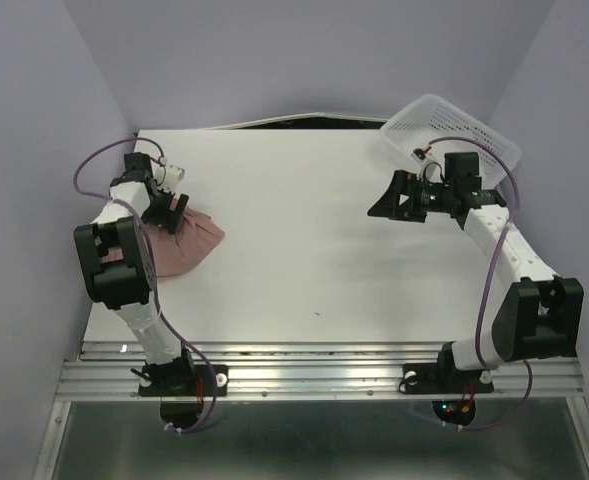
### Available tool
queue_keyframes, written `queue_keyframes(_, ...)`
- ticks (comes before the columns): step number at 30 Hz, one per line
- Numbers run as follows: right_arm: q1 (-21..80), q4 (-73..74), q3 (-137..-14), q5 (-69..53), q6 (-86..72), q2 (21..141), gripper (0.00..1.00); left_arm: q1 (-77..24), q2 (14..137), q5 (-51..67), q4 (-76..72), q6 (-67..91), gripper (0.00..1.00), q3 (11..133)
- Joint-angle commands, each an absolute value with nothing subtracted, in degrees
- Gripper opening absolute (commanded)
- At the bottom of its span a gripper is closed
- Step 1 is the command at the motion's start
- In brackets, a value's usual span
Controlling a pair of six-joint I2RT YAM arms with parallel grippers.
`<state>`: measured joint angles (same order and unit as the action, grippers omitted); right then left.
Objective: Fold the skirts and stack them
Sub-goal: Neatly place the folded skirt to the corner
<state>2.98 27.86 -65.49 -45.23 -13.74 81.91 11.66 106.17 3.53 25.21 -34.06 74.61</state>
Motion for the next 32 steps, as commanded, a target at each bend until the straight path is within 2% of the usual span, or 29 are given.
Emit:
queue_keyframes(1, 3.1, 26.9, -67.8, -44.8, -13.9, 81.7, 1.00, 10.6, 97.2, 4.8, 30.8, -35.8, 0.98, 82.1)
queue_keyframes(9, 3.1, 27.0, -73.3, -42.4, -14.0, 82.4, 1.00, 2.1, 91.2, 0.6, 33.8, -31.4, 0.98, 97.0)
queue_keyframes(14, 3.1, 27.1, -73.6, -38.7, -12.5, 82.3, 1.00, -7.5, 89.0, 2.9, 31.1, -23.9, 0.98, 97.0)
queue_keyframes(19, 3.1, 25.2, -68.7, -36.4, -7.9, 81.0, 1.00, -13.2, 84.6, 8.9, 20.8, -16.2, 0.98, 84.6)
queue_keyframes(26, 3.7, 16.1, -49.1, -33.8, -4.8, 77.3, 1.00, -18.6, 77.5, 9.8, 6.7, -13.7, 0.98, 60.9)
queue_keyframes(32, 4.7, 14.7, -45.0, -33.2, -3.4, 74.7, 1.00, -19.9, 75.2, 9.1, 4.0, -13.4, 0.98, 55.4)
